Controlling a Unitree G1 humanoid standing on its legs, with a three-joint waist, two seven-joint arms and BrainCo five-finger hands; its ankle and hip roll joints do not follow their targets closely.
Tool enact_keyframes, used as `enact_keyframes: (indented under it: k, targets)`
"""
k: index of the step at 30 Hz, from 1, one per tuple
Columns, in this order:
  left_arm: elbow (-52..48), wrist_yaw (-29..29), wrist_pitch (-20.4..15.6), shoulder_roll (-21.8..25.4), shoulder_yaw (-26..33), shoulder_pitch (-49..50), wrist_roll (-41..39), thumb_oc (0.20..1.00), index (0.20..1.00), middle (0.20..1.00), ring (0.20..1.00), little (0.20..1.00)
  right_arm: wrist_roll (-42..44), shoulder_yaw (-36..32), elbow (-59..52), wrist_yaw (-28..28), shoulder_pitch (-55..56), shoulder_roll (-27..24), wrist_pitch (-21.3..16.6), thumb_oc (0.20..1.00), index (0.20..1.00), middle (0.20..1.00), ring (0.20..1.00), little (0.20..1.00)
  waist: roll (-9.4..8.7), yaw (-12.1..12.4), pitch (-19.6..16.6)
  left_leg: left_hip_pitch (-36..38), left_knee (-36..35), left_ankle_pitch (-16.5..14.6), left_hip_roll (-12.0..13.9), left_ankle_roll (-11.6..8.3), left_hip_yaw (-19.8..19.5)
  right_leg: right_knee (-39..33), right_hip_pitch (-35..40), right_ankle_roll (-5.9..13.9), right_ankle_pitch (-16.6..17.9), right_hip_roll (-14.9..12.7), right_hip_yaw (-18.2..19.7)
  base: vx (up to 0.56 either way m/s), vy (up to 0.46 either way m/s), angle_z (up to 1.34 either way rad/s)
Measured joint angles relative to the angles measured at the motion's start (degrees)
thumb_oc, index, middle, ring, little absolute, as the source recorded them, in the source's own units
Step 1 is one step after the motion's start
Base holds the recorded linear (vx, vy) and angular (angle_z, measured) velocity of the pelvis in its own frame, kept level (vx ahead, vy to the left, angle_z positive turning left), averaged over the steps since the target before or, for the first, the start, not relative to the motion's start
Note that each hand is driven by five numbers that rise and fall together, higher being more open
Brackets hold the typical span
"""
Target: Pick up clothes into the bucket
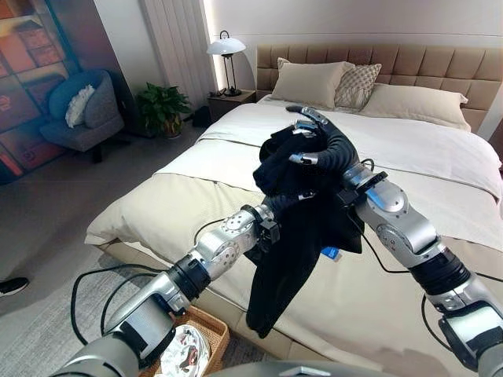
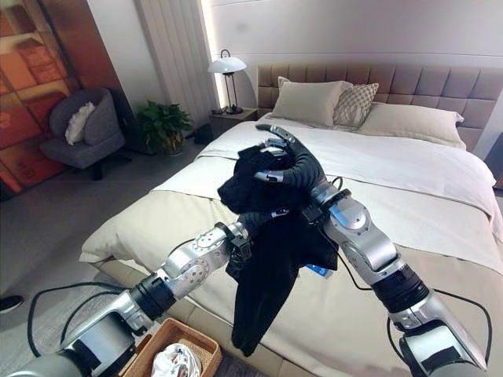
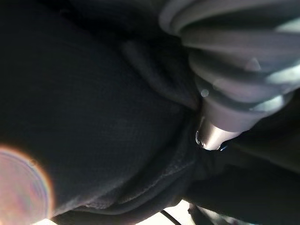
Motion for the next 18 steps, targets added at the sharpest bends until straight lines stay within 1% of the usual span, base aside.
enact_keyframes:
  k: [1, 2, 3, 4, 5, 6, 7, 8, 9, 10, 11, 12, 13, 14, 16, 17, 18]
  targets:
    - [-0.28, 0.03, 0.00, 0.44, 0.30, 0.87, 0.32, 0.200, 0.200, 0.200, 0.200, 0.200, 0.01, -0.57, -0.23, -0.04, 0.16, -0.01, -0.08, 1.000, 1.000, 1.000, 1.000, 1.000, 0.00, -0.05, 0.00, 0.01, 0.00, 0.00, 0.02, 0.00, 0.01, -0.01, -0.01, -0.01, -0.01, 0.01, 0.01, 0.00, 0.000, 0.00]
    - [-1.01, 0.15, 0.30, 2.14, 1.26, 2.82, 0.42, 0.200, 0.200, 0.200, 0.200, 0.200, 0.08, -2.33, -0.70, -0.10, 0.85, -0.11, -0.20, 1.000, 1.000, 1.000, 1.000, 1.000, 0.03, 0.14, -0.01, -0.03, -0.02, 0.00, 0.05, 0.00, -0.02, -0.04, 0.03, -0.01, -0.01, 0.05, -0.04, 0.00, 0.000, 0.00]
    - [-3.03, 0.02, 0.45, 3.24, 3.10, 5.26, 0.61, 0.200, 0.200, 0.200, 0.200, 0.200, 0.18, -4.45, -1.78, -0.18, 2.36, -0.14, -0.38, 1.000, 1.000, 1.000, 1.000, 1.000, 0.00, 0.12, 0.00, -0.01, -0.01, -0.07, 0.11, -0.08, 0.03, -0.06, -0.03, -0.04, -0.04, 0.08, 0.00, 0.00, 0.000, 0.00]
    - [-5.28, 0.22, 0.33, 6.00, 6.41, 9.68, 1.11, 0.200, 0.200, 0.200, 0.200, 0.200, 0.86, -7.91, -2.35, -0.97, 4.57, -0.25, -1.28, 1.000, 1.000, 1.000, 1.000, 1.000, 0.03, 0.23, -0.01, 0.00, -0.02, -0.14, 0.16, -0.17, 0.02, -0.08, 0.00, -0.11, -0.10, 0.12, 0.00, 0.00, 0.000, 0.00]
    - [-5.71, 0.36, 0.32, 7.07, 7.31, 11.08, 1.48, 0.200, 0.200, 0.200, 0.200, 0.200, 1.12, -9.08, -2.45, -1.24, 5.25, -0.46, -1.34, 1.000, 1.000, 1.000, 1.000, 1.000, 0.04, 0.27, -0.02, 0.02, -0.01, -0.15, 0.16, -0.15, 0.05, -0.06, -0.01, -0.10, -0.11, 0.13, 0.02, 0.00, 0.000, 0.00]
    - [-6.57, 0.24, 0.57, 9.31, 9.09, 13.06, 2.09, 0.200, 0.200, 0.200, 0.200, 0.200, 1.25, -10.64, -2.60, -1.30, 6.19, -0.69, -1.39, 1.000, 1.000, 1.000, 1.000, 1.000, 0.14, 0.58, -0.06, 0.00, -0.03, -0.24, 0.21, -0.22, 0.09, -0.08, -0.03, -0.07, -0.16, 0.14, 0.03, 0.03, -0.009, -0.08]
    - [-11.05, -0.31, 0.69, 12.42, 15.37, 19.87, 3.26, 0.200, 0.200, 0.200, 0.200, 0.200, 1.85, -14.19, -4.11, -1.08, 9.88, -0.83, -1.75, 1.000, 1.000, 1.000, 1.000, 1.000, 0.10, 0.98, -0.01, 0.06, -0.04, -0.54, 0.35, -0.33, 0.41, -0.10, -0.14, 0.00, -0.36, 0.25, 0.23, 0.03, -0.008, -0.08]
    - [-12.68, -0.55, 0.55, 14.08, 18.05, 22.79, 3.82, 0.200, 0.200, 0.200, 0.200, 0.200, 2.23, -15.92, -4.62, -1.05, 12.03, -1.05, -2.05, 1.000, 1.000, 1.000, 1.000, 1.000, 0.03, 1.20, 0.01, 0.10, -0.04, -0.61, 0.38, -0.30, 0.43, -0.09, -0.12, -0.03, -0.41, 0.29, 0.27, 0.03, -0.012, -0.07]
    - [-13.57, -0.66, 0.22, 17.21, 23.36, 27.79, 4.87, 0.200, 0.200, 0.200, 0.200, 0.200, 2.42, -19.01, -4.50, -1.32, 15.98, -1.66, -2.09, 1.000, 1.000, 1.000, 1.000, 1.000, -0.07, 1.45, 0.00, 0.14, -0.02, -0.81, 0.39, -0.09, 0.43, -0.02, -0.12, -0.22, -0.57, 0.33, 0.44, 0.00, 0.000, 0.00]
    - [-13.06, -0.40, 0.19, 17.51, 25.73, 29.25, 4.92, 0.200, 0.200, 0.200, 0.200, 0.200, 2.80, -19.75, -4.20, -1.32, 17.10, -2.04, -2.01, 1.000, 1.000, 1.000, 1.000, 1.000, -0.02, 1.52, 0.00, 0.15, -0.02, -0.83, 0.34, -0.08, 0.43, -0.02, -0.12, -0.23, -0.59, 0.28, 0.44, 0.00, 0.000, 0.00]
    - [-12.55, -0.47, -0.07, 18.73, 30.64, 32.20, 5.91, 0.200, 0.200, 0.200, 0.200, 0.200, 3.30, -20.98, -3.97, -0.86, 19.37, -2.33, -2.00, 1.000, 1.000, 1.000, 1.000, 1.000, 0.10, 2.38, 0.08, 0.09, -0.03, -0.99, 0.24, -0.11, 0.43, -0.01, -0.18, -0.01, -0.78, 0.17, 0.44, 0.03, 0.008, -0.04]
    - [-12.47, -0.23, -0.42, 18.22, 36.70, 35.53, 7.50, 0.200, 0.200, 0.200, 0.200, 0.200, 3.42, -23.64, -3.48, -0.63, 23.04, -1.56, -1.97, 1.000, 1.000, 1.000, 1.000, 1.000, -0.14, 2.91, 0.22, 0.20, -0.03, -1.23, 0.24, 0.00, 0.60, -0.08, -0.24, -0.01, -0.87, 0.17, 0.66, 0.03, 0.015, -0.03]
    - [-12.42, 0.23, -0.54, 18.28, 38.48, 36.41, 8.43, 0.200, 0.200, 0.200, 0.200, 0.200, 3.42, -24.90, -3.08, -0.64, 24.69, -1.41, -1.95, 1.000, 1.000, 1.000, 1.000, 1.000, -0.31, 3.06, 0.31, 0.17, -0.02, -1.25, 0.22, 0.02, 0.57, -0.07, -0.24, 0.00, -0.89, 0.17, 0.65, 0.03, 0.015, 0.00]
    - [-12.45, 0.70, -0.96, 18.24, 42.03, 38.20, 10.51, 0.200, 0.200, 0.200, 0.200, 0.200, 3.33, -27.17, -1.88, -0.67, 26.92, -0.43, -1.69, 1.000, 1.000, 1.000, 1.000, 1.000, -0.47, 3.74, 0.50, 0.05, -0.03, -1.25, 0.08, 0.03, 0.45, 0.01, -0.27, 0.08, -0.95, 0.05, 0.62, 0.03, 0.019, 0.03]
    - [-12.39, 1.65, -2.02, 17.08, 47.37, 40.86, 13.76, 0.200, 0.200, 0.200, 0.200, 0.200, 3.13, -32.09, 0.33, -1.55, 29.08, 3.78, -1.73, 1.000, 1.000, 1.000, 1.000, 1.000, -0.71, 4.48, 0.67, -0.02, -0.03, -1.34, -0.10, 0.04, 0.51, -0.02, -0.39, 0.19, -1.07, -0.15, 0.64, 0.00, 0.000, 0.00]
    - [-12.50, 1.84, -2.54, 16.97, 49.09, 41.88, 15.44, 0.200, 0.200, 0.200, 0.200, 0.200, 1.96, -33.67, 1.66, -1.84, 29.65, 4.83, -1.77, 1.000, 1.000, 1.000, 1.000, 1.000, -0.75, 4.58, 0.73, -0.06, -0.03, -1.34, -0.20, 0.05, 0.47, -0.02, -0.40, 0.23, -1.10, -0.23, 0.63, 0.02, 0.024, 0.03]
    - [-12.58, 2.75, -3.25, 16.77, 51.98, 43.46, 18.62, 0.200, 0.200, 0.200, 0.200, 0.200, -0.24, -36.89, 3.64, -3.37, 31.32, 6.73, -1.89, 1.000, 1.000, 1.000, 1.000, 1.000, -0.86, 4.74, 0.77, -0.16, -0.03, -1.38, -0.35, 0.09, 0.35, -0.04, -0.40, 0.28, -1.13, -0.38, 0.50, 0.02, 0.028, 0.06]
